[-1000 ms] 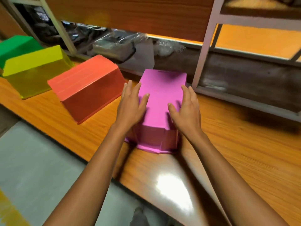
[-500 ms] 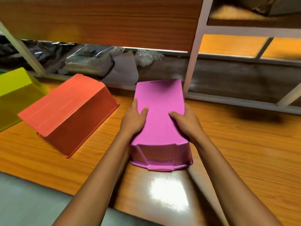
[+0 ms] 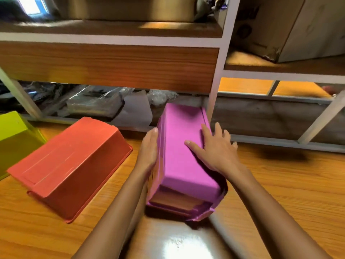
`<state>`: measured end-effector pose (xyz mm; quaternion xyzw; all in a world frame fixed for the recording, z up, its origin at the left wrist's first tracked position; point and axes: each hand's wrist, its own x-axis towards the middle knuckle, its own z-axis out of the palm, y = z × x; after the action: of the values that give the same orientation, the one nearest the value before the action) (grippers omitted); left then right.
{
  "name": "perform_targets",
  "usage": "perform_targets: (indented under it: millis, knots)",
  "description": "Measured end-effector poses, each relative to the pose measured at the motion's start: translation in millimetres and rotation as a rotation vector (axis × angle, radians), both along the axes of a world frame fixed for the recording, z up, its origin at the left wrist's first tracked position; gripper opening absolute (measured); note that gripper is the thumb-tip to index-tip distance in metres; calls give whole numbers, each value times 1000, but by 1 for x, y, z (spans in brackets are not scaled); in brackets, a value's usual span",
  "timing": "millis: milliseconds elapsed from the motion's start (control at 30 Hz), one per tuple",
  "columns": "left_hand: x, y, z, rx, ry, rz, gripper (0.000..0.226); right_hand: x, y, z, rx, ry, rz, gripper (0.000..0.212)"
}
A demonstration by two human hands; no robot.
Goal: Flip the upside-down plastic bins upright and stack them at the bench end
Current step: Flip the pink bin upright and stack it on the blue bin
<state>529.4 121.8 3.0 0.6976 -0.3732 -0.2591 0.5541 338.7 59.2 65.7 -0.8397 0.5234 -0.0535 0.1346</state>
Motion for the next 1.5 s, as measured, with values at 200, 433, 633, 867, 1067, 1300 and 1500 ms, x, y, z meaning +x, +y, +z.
perform_targets:
  millis: [200, 433, 633, 867, 1067, 1300, 1500]
  knots:
    - [-6, -4, 34, -86, 339, -125, 24, 17, -2, -12, 284, -605, -89, 40]
    - [-22, 11, 9, -14, 159, -144, 48, 21, -2, -8, 226, -599, -59, 34]
    - [-20, 12, 47, -71, -22, -67, 49, 47, 9, -6, 258, -777, 49, 44]
    - [10, 31, 55, 56, 46, -133, 21, 47, 7, -45, -76, -67, 96, 46]
    - [53, 59, 24, 64, 219, -21, 55, 34, 11, -78, 30, 139, 54, 58]
    - [54, 73, -20, 71, 443, -15, 45, 28, 16, -90, -9, -375, -157, 81]
    - [49, 72, -18, 56, 351, 15, 34, 25, 17, -89, 79, -525, -417, 22]
